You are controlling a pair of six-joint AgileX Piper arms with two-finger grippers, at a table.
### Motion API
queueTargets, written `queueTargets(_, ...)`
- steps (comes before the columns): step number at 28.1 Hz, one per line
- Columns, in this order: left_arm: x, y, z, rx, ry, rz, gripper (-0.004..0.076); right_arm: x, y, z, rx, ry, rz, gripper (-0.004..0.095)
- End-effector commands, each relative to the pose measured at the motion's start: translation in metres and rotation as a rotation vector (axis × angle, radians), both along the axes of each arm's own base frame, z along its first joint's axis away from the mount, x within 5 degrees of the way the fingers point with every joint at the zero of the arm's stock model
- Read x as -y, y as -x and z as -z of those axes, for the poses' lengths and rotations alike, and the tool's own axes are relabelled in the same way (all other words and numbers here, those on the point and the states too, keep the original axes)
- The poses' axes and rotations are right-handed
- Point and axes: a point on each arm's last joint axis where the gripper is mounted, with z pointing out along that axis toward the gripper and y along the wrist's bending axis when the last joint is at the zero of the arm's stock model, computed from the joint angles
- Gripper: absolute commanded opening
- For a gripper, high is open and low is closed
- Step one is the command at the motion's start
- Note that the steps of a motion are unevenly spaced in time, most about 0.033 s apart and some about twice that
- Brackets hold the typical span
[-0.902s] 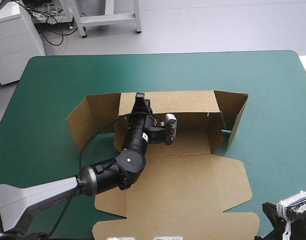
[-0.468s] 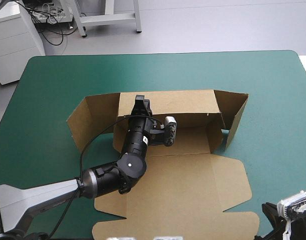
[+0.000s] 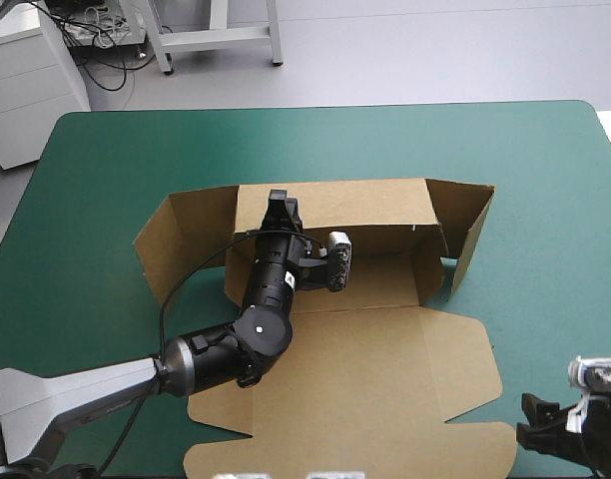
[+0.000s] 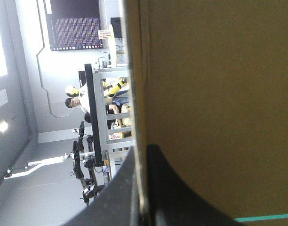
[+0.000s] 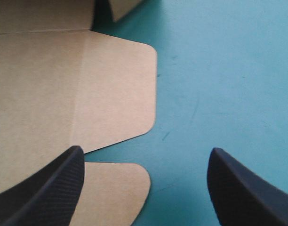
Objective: Fold the box
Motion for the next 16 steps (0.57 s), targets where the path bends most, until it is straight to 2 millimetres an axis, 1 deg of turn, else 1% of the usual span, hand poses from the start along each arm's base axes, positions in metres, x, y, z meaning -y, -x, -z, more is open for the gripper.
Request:
queueTargets(1, -0.007, 0.003, -0.029, 0.112, 0.038, -0.017, -0.0032, -0.001, -0.031, -0.015, -0.040, 0.070, 0.049, 0.0701)
queueTargets(3, -0.007, 0.003, -0.029, 0.112, 0.038, -0.017, -0.0032, -0.005, -0.051, -0.024, -0.040, 0.111, 0.030, 0.0701)
queueTargets(7, -0.007, 0.003, -0.029, 0.112, 0.038, -0.017, -0.0032, -0.013, -0.089, -0.046, -0.018, 0.140, 0.024, 0.0701)
queueTargets(14, -0.007, 0.003, -0.029, 0.112, 0.038, -0.017, -0.0032, -0.023, -0.146, -0.083, -0.017, 0.212, 0.031, 0.0697)
queueTargets(15, -0.007, 0.003, -0.029, 0.115, 0.037, -0.015, -0.0032, -0.028, -0.163, -0.094, -0.015, 0.218, 0.022, 0.0697)
queueTargets(16, -0.007, 0.003, -0.029, 0.115, 0.037, -0.015, -0.0032, -0.028, -0.170, -0.101, -0.008, 0.215, 0.018, 0.0697)
